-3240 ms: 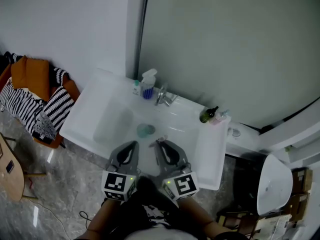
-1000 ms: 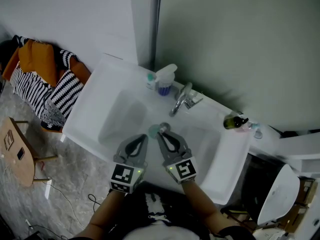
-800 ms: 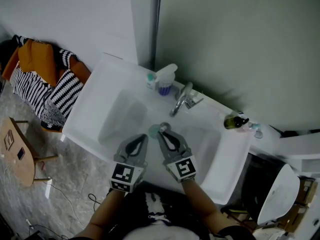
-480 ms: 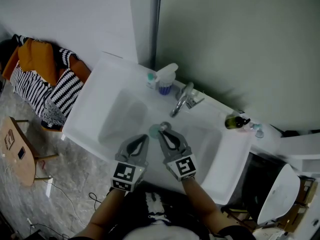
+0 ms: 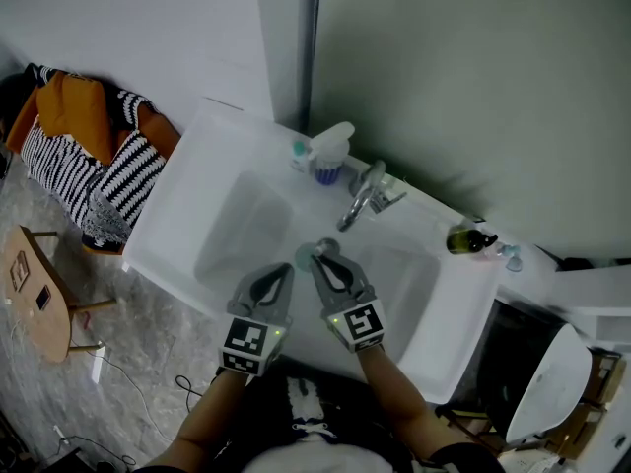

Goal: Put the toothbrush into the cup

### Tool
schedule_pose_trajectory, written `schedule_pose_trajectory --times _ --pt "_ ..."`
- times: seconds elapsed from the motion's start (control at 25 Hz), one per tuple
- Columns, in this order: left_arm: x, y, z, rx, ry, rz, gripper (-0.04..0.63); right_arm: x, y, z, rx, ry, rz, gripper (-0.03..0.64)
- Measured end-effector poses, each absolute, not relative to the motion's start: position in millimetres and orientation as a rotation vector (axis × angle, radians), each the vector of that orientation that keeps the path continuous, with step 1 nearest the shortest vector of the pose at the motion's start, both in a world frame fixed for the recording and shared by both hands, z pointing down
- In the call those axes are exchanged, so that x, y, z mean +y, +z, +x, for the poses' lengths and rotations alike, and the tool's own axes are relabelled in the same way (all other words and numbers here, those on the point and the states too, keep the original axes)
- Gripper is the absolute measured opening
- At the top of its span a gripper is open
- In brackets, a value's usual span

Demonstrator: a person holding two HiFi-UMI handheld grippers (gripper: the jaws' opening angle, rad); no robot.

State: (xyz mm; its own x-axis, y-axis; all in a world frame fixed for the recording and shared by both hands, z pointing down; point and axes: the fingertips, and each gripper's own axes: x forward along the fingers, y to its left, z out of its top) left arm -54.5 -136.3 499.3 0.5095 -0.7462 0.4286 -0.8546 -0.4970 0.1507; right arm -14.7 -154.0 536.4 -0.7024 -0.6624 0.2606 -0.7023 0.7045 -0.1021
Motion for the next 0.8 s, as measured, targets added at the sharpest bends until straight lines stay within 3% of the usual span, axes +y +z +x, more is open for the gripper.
schedule_pose_trajectory --times 0.8 --pt "-139 505 -60 -1.349 0.455 2.387 0.000 -158 570 -15 -2.664 0.312 1.059 0.025"
